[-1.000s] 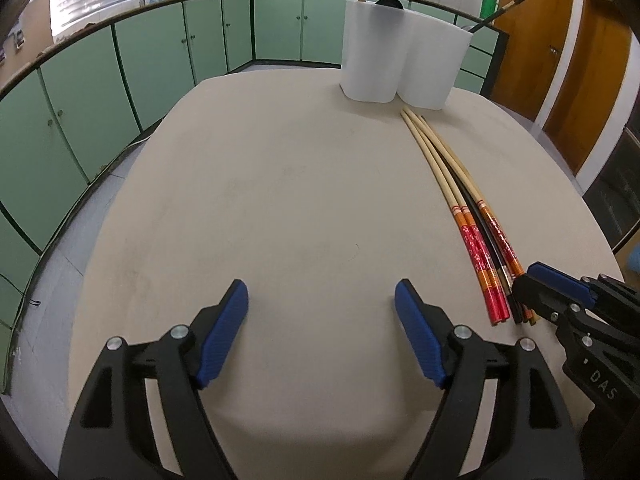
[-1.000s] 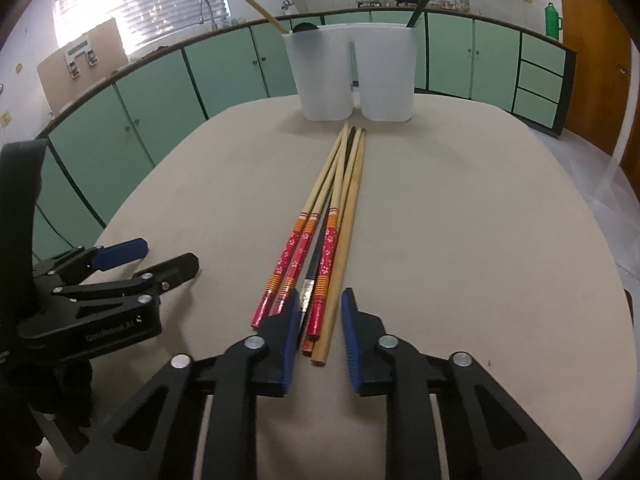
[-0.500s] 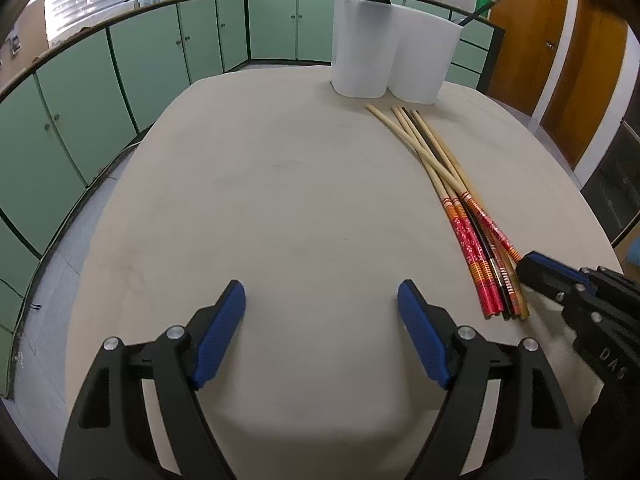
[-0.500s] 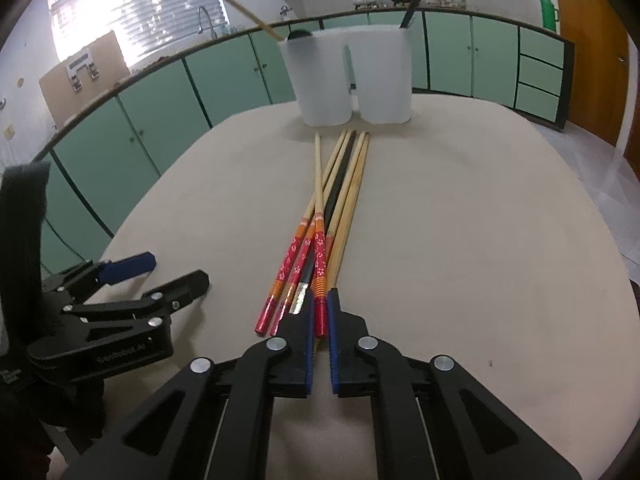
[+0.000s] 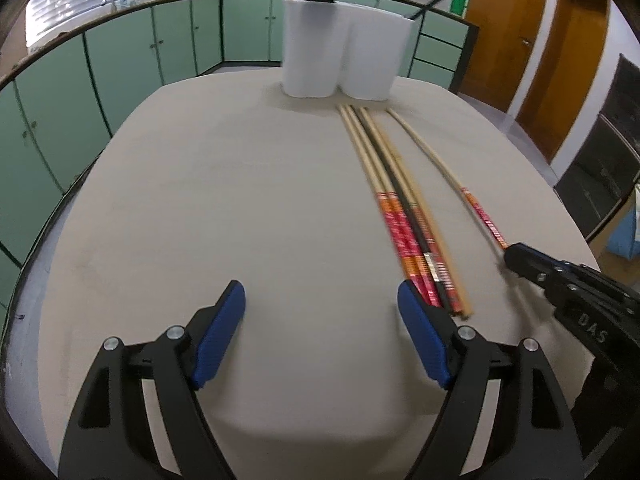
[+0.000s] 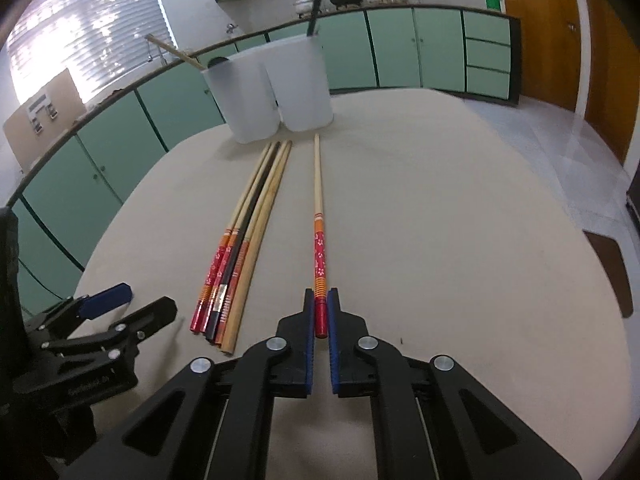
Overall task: Organize utensils
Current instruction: 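Grasp a red-patterned chopstick with the right gripper and pull it out, then grasp another red-patterned chopstick with the left gripper while the right gripper holds its own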
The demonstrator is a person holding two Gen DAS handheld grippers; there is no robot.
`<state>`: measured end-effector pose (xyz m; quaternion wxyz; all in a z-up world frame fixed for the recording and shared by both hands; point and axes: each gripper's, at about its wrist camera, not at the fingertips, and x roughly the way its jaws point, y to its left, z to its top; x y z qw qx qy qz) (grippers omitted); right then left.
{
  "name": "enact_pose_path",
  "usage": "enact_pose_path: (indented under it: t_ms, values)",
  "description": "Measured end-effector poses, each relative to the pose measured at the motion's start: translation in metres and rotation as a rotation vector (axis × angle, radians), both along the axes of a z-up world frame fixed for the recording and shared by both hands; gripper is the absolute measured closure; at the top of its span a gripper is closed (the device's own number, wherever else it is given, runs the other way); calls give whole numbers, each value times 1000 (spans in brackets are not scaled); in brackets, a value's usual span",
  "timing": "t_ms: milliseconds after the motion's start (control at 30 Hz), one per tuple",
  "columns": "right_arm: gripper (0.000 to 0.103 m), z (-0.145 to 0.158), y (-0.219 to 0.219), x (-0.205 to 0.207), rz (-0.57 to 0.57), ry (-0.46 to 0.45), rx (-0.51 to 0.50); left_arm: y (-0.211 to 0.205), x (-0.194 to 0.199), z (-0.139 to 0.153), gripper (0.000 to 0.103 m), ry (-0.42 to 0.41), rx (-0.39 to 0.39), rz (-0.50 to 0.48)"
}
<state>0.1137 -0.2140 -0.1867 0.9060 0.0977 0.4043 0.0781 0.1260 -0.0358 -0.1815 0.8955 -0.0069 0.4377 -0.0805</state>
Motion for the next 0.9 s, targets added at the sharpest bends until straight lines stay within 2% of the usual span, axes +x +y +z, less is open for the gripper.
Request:
enact_pose_path:
  t_ms: [267, 600, 667, 800, 900]
  values:
    - [97, -1, 3, 1, 19, 15, 3, -17, 1, -2, 26, -1, 11, -35]
    - [95, 1, 3, -2, 32, 7, -26, -14, 2, -5, 27, 2, 45, -17]
    - [93, 1, 3, -4, 49, 5, -31, -11, 1, -4, 27, 1, 45, -7]
    - [81, 1, 1, -10, 68, 3, -34, -6, 1, -3, 28, 1, 51, 7]
    - [80, 0, 2, -15, 81, -1, -51, -5, 0, -3, 28, -1, 50, 12]
